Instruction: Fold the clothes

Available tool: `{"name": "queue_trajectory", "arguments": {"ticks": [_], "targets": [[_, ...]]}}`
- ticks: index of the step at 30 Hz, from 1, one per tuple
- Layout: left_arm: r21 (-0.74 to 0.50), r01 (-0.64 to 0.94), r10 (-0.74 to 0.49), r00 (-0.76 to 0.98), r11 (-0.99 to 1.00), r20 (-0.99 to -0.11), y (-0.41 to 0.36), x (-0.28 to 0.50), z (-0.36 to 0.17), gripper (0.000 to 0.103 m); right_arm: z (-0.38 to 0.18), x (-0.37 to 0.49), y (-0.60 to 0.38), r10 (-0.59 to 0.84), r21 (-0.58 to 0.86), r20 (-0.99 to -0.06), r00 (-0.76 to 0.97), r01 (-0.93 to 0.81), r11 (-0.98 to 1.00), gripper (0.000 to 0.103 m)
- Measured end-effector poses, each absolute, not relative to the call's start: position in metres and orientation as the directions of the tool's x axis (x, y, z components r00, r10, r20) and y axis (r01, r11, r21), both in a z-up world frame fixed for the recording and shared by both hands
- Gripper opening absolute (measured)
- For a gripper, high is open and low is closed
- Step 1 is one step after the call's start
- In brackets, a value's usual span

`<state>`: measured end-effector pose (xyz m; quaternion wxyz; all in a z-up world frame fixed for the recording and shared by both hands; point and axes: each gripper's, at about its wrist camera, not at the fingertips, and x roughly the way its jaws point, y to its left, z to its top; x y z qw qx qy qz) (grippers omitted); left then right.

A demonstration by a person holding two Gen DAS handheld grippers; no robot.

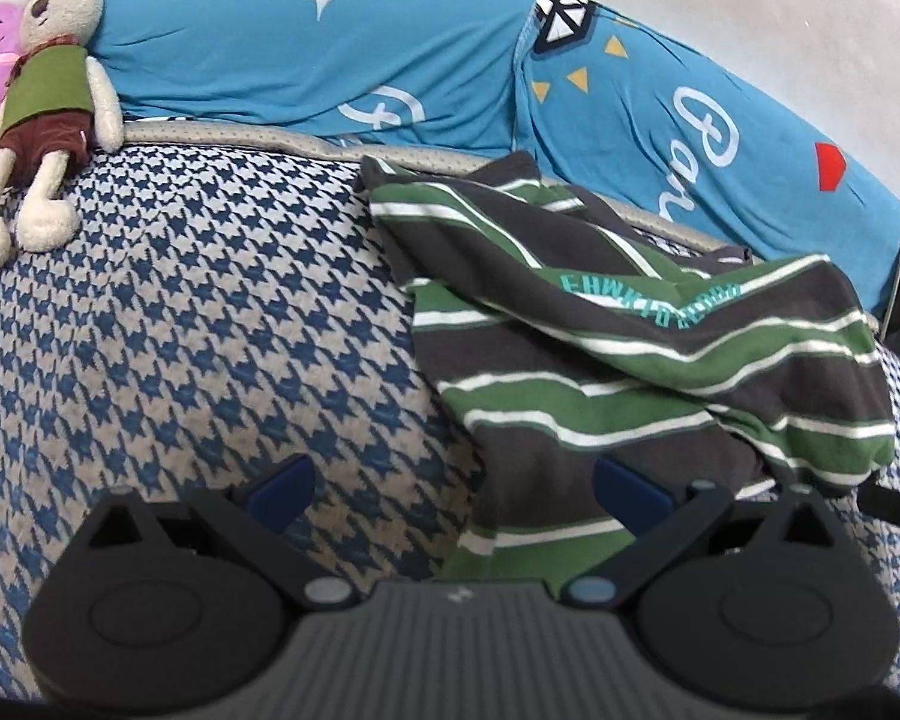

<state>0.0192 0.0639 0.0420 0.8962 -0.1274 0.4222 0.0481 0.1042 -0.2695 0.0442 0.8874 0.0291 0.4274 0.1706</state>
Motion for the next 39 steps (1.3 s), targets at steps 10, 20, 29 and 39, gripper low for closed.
{"name": "queue_trajectory", "arguments": {"ticks": [10,20,29,39], "targets": [[-0.194,-0.182,-0.041,0.62,0.964,-0.783,0.066,0.022,0.036,0.103,0.025,0.128,-0.255,0.29,0.191,-0.749,0.596,-0.225,0.955,0.07],[-0.204,-0.196,-0.045,0.607,0.959,-0.794,0.074,0.024,0.035,0.103,0.024,0.134,-0.237,0.332,0.254,-0.711,0.619,-0.214,0.943,0.017],[-0.2,-0.253,-0.002,0.616,0.947,-0.788,0.083,0.022,0.035,0.103,0.074,0.115,-0.252,0.592,0.49,-0.492,0.638,-0.359,0.794,0.014],[-0.154,-0.299,0.086,0.657,0.942,-0.749,0.083,0.016,0.043,0.103,0.107,0.08,-0.269,0.654,0.486,-0.398,0.643,-0.458,0.745,0.018]]}}
